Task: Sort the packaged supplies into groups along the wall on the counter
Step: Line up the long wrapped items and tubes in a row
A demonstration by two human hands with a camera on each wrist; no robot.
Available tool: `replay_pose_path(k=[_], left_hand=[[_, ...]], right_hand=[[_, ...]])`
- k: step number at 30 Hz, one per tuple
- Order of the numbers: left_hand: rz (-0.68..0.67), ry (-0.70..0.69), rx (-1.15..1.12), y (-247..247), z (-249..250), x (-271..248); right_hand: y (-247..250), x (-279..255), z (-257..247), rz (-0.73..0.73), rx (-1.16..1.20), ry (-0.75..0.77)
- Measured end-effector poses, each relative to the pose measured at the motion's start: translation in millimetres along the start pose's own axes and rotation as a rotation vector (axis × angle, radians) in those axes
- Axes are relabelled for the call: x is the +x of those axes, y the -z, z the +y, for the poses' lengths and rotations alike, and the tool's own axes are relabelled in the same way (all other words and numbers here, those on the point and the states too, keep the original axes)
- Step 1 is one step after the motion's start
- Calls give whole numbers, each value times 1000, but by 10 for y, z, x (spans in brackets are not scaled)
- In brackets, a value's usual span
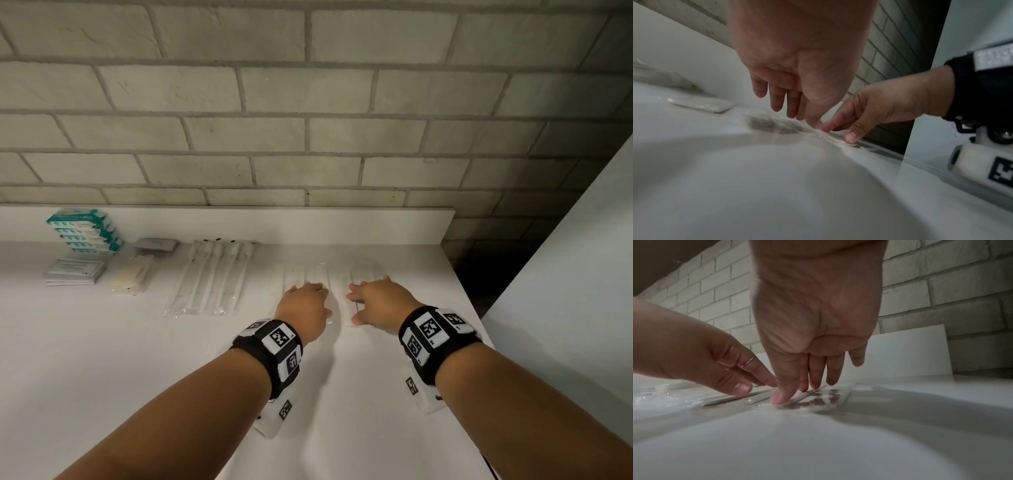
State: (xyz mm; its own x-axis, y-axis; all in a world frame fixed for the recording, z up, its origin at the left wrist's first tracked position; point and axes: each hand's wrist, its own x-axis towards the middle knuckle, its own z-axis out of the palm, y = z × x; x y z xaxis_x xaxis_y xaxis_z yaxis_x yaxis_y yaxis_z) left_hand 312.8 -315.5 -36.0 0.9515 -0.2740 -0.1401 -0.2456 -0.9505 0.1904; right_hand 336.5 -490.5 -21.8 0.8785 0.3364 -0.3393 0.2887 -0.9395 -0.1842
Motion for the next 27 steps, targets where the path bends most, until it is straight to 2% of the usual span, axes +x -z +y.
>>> replay_pose_path(k=[4,9,18,22,27], left_hand=[[32,57,22,50,-235,-64],[-113,79,94,39,-347,-88],[-66,51,71,19,-329,-71],[-4,114,50,69,-463,-158],[-96,124,139,132,-616,-286]], right_hand=[[11,-1,-101,17,9,26],[-1,53,-398,-11,-94,52],[-40,19,-487,4,-133,51],[-41,48,-582,19,-140,93],[-57,53,-826,-45,-262,169]])
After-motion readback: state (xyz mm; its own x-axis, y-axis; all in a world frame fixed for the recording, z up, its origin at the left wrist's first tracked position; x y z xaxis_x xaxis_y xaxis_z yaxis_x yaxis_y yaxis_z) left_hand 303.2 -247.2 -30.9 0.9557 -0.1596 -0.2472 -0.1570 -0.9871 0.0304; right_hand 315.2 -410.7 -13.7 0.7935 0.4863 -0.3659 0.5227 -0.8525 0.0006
